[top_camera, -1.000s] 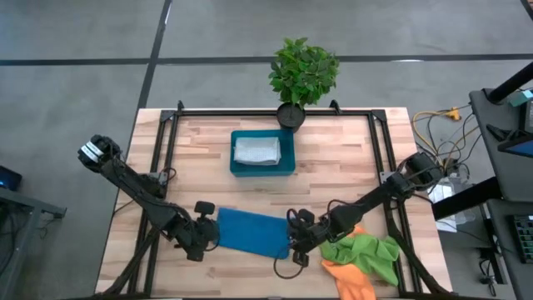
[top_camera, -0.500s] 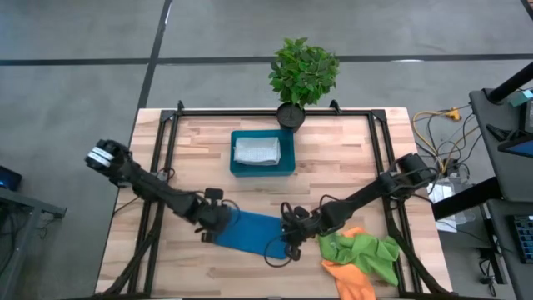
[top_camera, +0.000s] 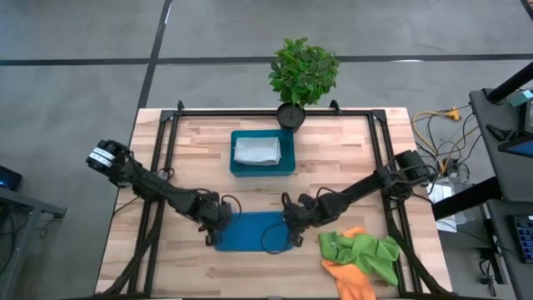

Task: Fold microfiber towels
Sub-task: Fold the blue microfiber towel

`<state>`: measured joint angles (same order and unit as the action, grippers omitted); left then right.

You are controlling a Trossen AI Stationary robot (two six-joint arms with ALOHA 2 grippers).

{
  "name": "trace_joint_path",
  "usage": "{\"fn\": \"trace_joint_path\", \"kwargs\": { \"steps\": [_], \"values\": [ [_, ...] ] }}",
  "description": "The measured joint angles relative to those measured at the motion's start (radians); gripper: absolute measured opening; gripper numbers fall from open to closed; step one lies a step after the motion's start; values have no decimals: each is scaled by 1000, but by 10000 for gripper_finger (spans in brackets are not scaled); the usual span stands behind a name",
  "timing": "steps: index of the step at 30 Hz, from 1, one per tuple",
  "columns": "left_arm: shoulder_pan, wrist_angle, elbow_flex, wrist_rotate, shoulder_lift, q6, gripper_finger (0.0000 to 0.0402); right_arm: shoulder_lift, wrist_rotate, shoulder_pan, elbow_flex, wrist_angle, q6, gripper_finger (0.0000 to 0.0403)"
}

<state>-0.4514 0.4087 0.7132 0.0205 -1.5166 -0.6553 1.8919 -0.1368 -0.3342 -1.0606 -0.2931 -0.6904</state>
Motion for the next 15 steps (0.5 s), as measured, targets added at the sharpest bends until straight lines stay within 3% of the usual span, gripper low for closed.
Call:
{"fn": "trace_joint_path", "kwargs": {
  "steps": [8,11,15],
  "values": [
    [-115,-165,25,-145,-25,-252,0,0,-22,77,1,2,120,9],
    [-153,-158,50,-198,-17,-256,0,-15,-24,84,4,-15,142,9],
    [-174,-166,90,-196,56,-224,0,-65,-28,51,6,-31,151,9]
  ]
}}
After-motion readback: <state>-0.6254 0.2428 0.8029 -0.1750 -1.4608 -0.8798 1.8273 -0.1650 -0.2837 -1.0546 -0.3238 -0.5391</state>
